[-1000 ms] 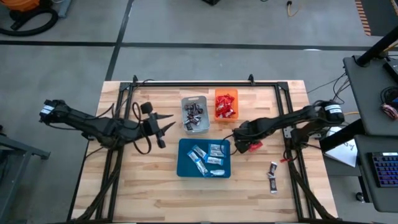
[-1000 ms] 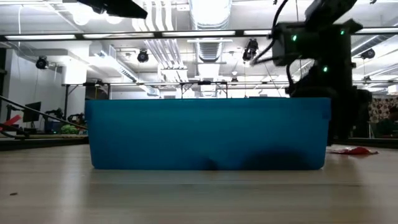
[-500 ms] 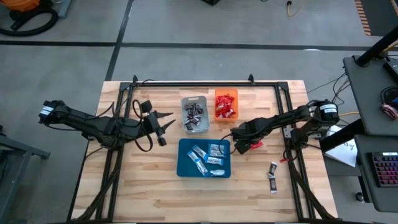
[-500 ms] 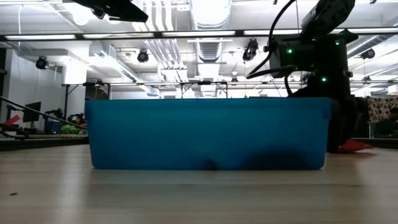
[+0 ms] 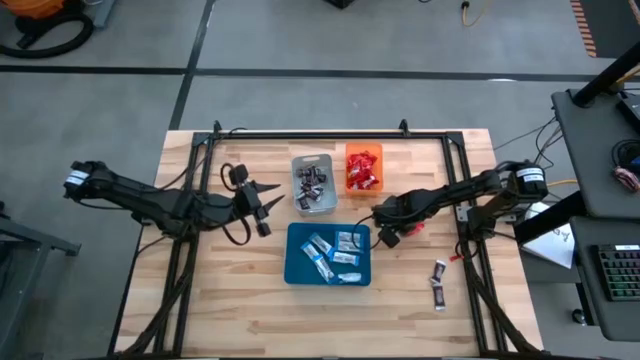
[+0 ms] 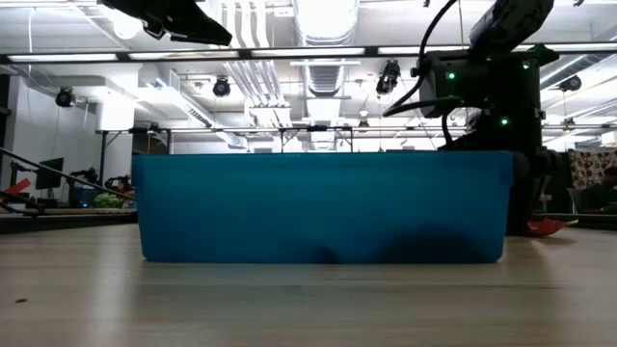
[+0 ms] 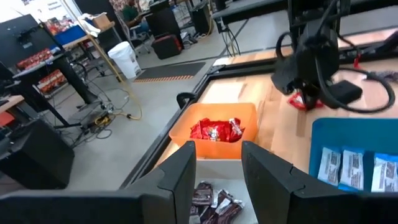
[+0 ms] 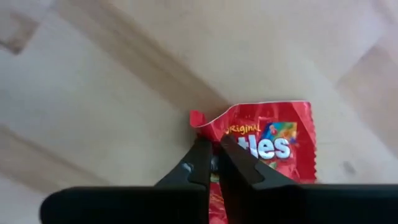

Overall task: Sort candy
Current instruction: Put the red chocolate into the orange bin

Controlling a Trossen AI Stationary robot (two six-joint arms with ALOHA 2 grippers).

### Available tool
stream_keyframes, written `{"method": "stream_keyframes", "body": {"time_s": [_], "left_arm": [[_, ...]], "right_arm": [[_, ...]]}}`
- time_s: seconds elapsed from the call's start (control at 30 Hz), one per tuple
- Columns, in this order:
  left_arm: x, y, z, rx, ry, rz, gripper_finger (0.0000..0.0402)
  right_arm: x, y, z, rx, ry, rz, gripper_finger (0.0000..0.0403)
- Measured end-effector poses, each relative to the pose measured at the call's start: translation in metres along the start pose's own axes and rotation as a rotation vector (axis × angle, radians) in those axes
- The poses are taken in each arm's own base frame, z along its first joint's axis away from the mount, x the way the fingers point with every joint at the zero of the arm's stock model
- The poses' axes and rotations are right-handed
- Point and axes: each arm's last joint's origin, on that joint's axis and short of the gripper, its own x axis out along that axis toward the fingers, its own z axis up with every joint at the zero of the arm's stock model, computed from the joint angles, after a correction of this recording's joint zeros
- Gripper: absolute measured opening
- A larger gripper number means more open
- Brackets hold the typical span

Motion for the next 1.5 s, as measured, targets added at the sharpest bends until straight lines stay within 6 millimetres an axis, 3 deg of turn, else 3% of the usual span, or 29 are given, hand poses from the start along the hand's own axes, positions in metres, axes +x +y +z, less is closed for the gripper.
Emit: {"method": "stream_keyframes", "body": {"time_s": [0.53,0.83,0.97,1.1,1.27,1.5], "left_arm": [[0.008,-0.008,-0.006,0.063,0.037,-0.004,0.0114],[0.009,-0.008,-0.004,0.047,0.018,-0.001,0.0114],[0.009,-0.008,-0.001,0.065,-0.008,0.004,0.0114],[0.009,-0.008,0.002,0.064,-0.033,0.008,0.0114],[0.009,-0.008,0.002,0.056,-0.032,0.008,0.0114],[0.009,-0.008,-0.001,0.052,-0.015,0.005,0.0114]], "right_arm": [[-0.042,-0.016,-0.004,0.000,-0.180,0.091,0.0008],[-0.079,-0.040,-0.001,0.026,-0.358,0.216,0.0008],[-0.099,-0.048,0.018,0.036,-0.598,0.314,0.0008],[-0.113,-0.052,0.052,0.020,-0.884,0.371,0.0008],[-0.097,-0.055,0.094,0.039,-1.040,0.287,0.0008],[-0.055,-0.058,0.122,0.096,-0.966,0.183,0.0009]]}}
